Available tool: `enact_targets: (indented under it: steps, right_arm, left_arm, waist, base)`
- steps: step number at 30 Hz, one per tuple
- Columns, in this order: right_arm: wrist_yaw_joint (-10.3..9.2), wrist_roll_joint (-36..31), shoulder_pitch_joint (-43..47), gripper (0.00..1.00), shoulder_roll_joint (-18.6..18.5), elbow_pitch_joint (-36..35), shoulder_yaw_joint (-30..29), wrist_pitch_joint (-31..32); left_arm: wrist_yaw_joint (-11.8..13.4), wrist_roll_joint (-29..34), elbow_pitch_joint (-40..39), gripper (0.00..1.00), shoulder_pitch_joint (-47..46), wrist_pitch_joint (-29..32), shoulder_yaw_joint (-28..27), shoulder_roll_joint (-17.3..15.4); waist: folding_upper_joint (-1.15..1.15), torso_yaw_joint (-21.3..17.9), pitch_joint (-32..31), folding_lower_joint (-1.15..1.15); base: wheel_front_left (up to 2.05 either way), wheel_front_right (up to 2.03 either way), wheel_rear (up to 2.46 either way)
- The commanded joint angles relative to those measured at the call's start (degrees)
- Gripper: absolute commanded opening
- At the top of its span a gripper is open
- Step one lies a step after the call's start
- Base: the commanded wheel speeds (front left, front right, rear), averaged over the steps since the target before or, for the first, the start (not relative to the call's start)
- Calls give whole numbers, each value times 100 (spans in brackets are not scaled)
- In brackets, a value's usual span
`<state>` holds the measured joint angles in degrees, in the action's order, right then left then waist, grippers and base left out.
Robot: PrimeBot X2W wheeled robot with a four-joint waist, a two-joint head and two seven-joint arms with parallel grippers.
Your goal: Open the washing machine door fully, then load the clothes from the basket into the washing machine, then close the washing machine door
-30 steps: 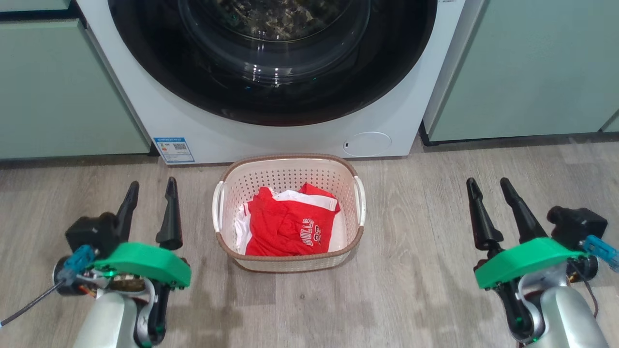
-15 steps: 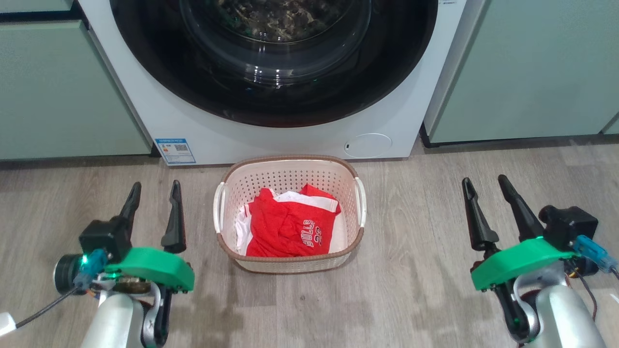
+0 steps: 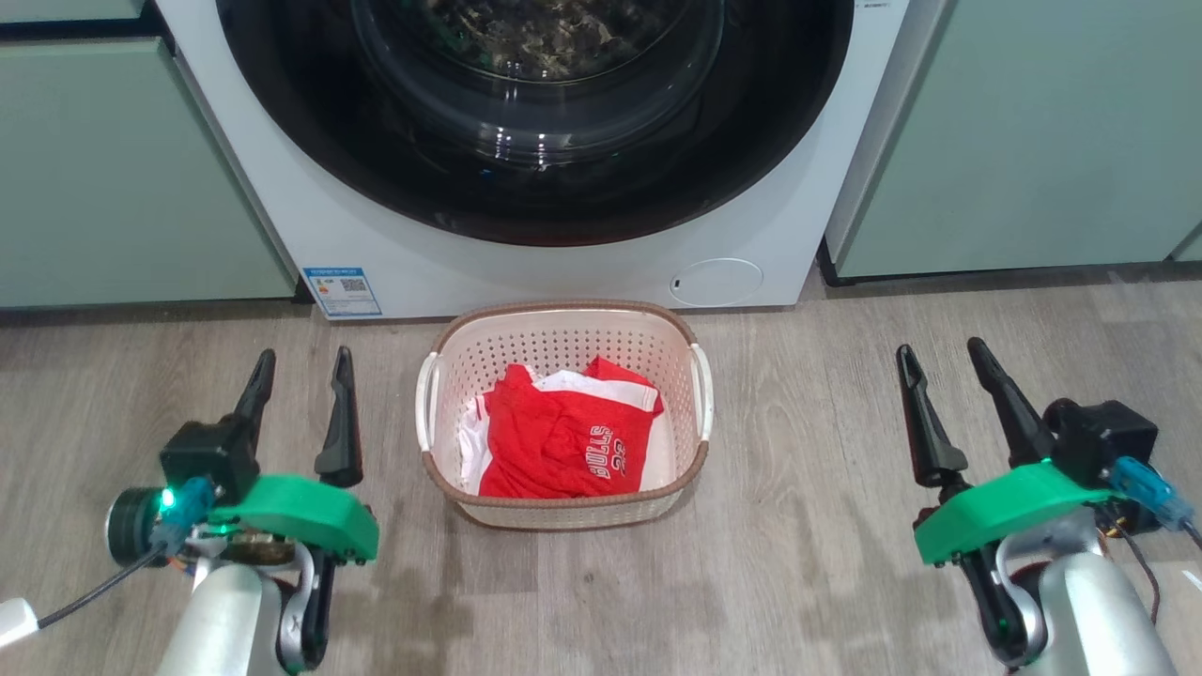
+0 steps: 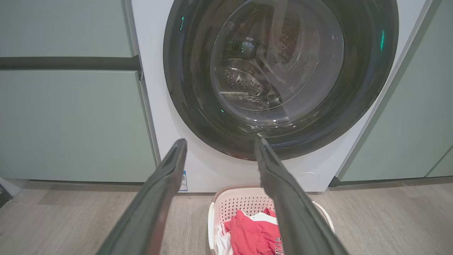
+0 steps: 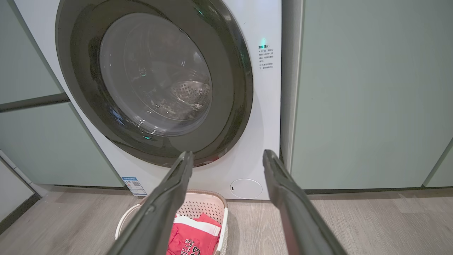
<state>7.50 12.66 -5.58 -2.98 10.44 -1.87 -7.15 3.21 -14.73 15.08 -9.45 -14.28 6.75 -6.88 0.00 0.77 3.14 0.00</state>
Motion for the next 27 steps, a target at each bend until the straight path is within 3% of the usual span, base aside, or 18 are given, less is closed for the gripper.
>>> enact_targets:
  steps: [1, 21, 27]
  right_arm:
    - [-1, 12, -267, 100, 9, -182, 107, -47]
    - [-1, 89, -274, 100, 10, -168, 89, -54]
    - [-1, 112, -273, 100, 10, -172, 80, -57]
  left_arm:
    - [27, -34, -157, 100, -285, -72, -220, -67]
    - [80, 56, -145, 100, -300, -72, -143, -134]
    - [88, 98, -173, 100, -298, -72, -142, -146]
  waist:
    - [0, 1, 1, 0]
    - [0, 11, -1, 0]
    - [0, -2, 12, 0]
  base:
    - [0, 0, 0]
    - [0, 0, 0]
    - [51, 51, -103]
